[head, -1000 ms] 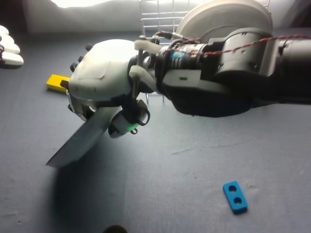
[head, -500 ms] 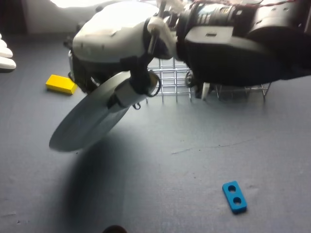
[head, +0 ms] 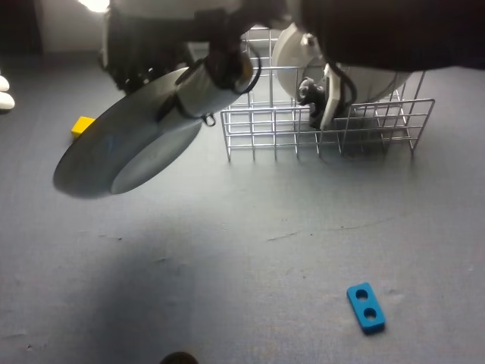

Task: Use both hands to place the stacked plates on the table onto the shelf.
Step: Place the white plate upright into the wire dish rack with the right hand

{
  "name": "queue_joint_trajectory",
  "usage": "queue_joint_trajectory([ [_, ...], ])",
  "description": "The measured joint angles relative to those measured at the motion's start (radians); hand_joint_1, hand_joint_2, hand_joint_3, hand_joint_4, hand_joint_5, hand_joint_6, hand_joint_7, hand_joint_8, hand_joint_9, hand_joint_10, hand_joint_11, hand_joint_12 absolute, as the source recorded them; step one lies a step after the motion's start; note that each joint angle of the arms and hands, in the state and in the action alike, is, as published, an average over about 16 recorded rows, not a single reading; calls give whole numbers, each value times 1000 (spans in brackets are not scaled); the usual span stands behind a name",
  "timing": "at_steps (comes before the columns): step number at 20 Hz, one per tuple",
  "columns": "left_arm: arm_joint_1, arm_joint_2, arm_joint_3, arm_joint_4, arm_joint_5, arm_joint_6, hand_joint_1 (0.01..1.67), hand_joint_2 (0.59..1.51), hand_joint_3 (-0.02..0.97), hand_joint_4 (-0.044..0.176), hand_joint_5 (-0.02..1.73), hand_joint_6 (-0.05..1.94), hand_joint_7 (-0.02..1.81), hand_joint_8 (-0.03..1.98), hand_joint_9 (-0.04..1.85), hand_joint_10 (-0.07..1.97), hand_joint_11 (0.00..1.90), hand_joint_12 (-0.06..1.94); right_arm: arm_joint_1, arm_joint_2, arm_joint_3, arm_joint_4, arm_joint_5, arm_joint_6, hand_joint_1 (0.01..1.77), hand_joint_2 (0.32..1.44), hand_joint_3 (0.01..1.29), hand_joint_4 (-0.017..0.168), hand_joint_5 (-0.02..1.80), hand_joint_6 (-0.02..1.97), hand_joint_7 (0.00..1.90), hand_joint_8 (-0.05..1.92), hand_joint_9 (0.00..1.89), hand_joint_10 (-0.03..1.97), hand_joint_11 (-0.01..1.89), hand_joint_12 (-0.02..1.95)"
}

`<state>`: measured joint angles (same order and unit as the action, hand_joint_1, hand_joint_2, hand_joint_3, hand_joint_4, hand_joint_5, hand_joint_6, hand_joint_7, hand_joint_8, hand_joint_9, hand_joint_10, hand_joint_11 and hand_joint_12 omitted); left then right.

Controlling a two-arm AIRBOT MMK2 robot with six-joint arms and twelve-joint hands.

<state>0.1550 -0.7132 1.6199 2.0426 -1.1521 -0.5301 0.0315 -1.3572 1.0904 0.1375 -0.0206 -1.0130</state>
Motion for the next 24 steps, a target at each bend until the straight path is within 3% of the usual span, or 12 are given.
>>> queue_joint_trajectory([
  [11, -24, 0, -6, 32, -4, 4, 17, 978, 19, 1, 22, 3, 19, -2, 22, 8, 21, 2, 47, 74, -11, 214, 16, 2, 1230, 982, 15, 22, 1021, 788, 1130, 750, 1308, 19, 897, 1027],
  [24, -38, 0, -25, 58, -9, 5, 17, 979, 19, 2, 21, 4, 18, -2, 22, 8, 21, 2, 49, 99, -18, 270, 56, 3, 1231, 982, 16, -5, 1037, 700, 1210, 668, 1407, 26, 946, 1048],
])
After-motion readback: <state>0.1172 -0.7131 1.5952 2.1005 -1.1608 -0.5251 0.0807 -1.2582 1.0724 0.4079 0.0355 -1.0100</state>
